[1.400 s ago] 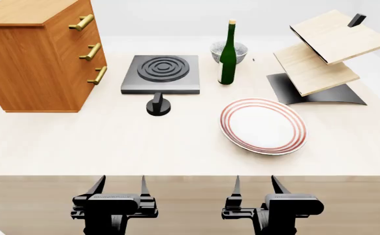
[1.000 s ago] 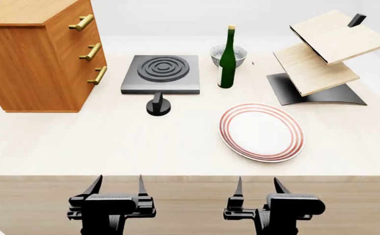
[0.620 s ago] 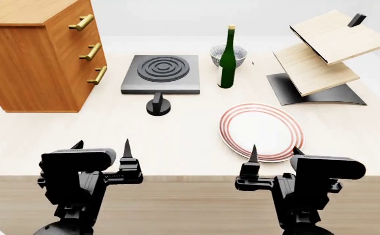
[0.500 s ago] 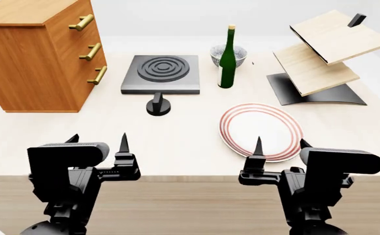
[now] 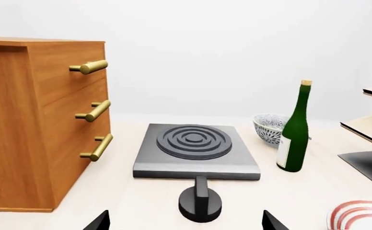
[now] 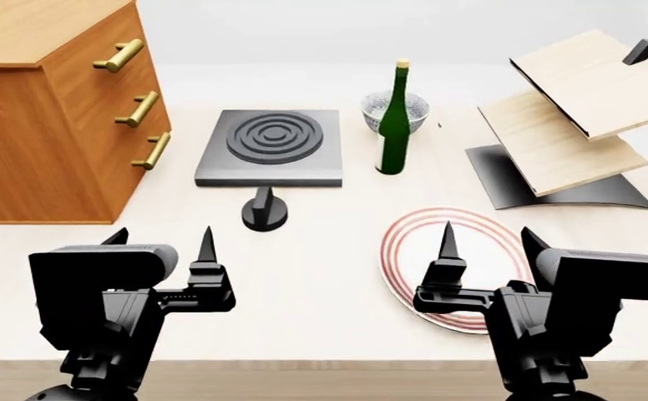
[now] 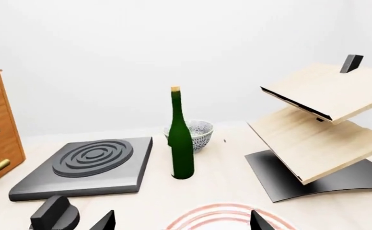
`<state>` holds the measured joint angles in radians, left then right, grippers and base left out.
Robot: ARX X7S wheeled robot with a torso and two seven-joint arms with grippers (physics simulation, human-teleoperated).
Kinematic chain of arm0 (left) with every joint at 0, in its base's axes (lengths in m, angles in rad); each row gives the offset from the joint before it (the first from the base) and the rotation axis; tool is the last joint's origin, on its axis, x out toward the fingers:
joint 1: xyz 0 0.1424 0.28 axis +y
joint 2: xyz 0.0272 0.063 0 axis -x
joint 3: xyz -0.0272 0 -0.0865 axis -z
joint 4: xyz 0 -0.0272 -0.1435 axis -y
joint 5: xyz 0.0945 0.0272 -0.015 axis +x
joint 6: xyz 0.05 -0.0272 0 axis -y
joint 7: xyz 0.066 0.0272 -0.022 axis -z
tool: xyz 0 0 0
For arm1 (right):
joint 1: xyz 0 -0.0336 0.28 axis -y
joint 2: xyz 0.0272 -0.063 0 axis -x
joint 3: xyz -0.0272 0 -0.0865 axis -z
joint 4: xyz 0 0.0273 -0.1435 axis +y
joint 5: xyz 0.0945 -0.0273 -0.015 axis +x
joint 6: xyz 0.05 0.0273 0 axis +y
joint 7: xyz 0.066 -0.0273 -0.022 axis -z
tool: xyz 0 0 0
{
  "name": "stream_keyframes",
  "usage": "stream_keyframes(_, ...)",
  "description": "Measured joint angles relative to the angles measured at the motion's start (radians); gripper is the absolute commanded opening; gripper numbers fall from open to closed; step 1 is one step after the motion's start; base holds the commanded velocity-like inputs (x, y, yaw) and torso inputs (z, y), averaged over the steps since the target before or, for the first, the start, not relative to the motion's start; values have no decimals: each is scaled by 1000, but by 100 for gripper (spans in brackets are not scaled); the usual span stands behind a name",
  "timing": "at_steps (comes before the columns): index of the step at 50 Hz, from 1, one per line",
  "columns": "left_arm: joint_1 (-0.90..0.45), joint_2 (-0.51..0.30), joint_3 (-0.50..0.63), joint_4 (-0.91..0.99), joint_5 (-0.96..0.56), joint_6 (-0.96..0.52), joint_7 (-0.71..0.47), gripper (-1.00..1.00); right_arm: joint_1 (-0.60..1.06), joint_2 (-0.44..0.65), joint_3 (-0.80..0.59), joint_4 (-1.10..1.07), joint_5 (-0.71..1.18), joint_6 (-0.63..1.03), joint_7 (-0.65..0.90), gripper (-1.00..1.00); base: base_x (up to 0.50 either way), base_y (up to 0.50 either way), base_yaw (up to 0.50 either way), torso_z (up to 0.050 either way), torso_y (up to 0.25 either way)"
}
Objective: Turn on the stove.
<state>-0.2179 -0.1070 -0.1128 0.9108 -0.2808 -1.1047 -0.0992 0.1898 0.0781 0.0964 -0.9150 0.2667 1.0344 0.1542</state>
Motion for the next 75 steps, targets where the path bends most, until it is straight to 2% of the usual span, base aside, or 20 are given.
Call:
stream_keyframes(20, 12, -15, 5, -12, -15, 30, -17, 100, -10, 15, -1, -1, 36, -18, 25, 100, 495, 0, 0, 0, 1)
stream_keyframes(32, 21, -30, 21, -48, -9, 79, -21, 100, -15, 27, -13, 3, 41, -25, 49, 100, 20, 0, 0, 0, 0)
stream_keyframes(40, 21, -55, 54, -153, 42, 199, -29, 100, -19, 36, -21, 3, 45, -31, 60, 100, 0, 0, 0, 0, 0)
stream_keyframes(48, -30, -61, 101, -444, 152, 487, -51, 100, -24, 44, -28, 2, 51, -36, 69, 100, 0, 0, 0, 0, 0)
stream_keyframes(53, -115, -33, 103, -834, 246, 801, -66, 100, -31, 49, -32, 8, 54, -47, 72, 100, 0, 0, 0, 0, 0)
stream_keyframes(59, -186, -11, 111, -1233, 311, 1049, -81, 100, -37, 53, -35, 11, 58, -55, 76, 100, 0, 0, 0, 0, 0)
stream_keyframes(66, -240, 6, 122, -1510, 349, 1220, -94, 100, -40, 58, -39, 15, 64, -63, 82, 100, 0, 0, 0, 0, 0)
stream_keyframes(75, -278, 20, 136, -1691, 368, 1329, -102, 100, -44, 64, -42, 18, 71, -69, 89, 100, 0, 0, 0, 0, 0)
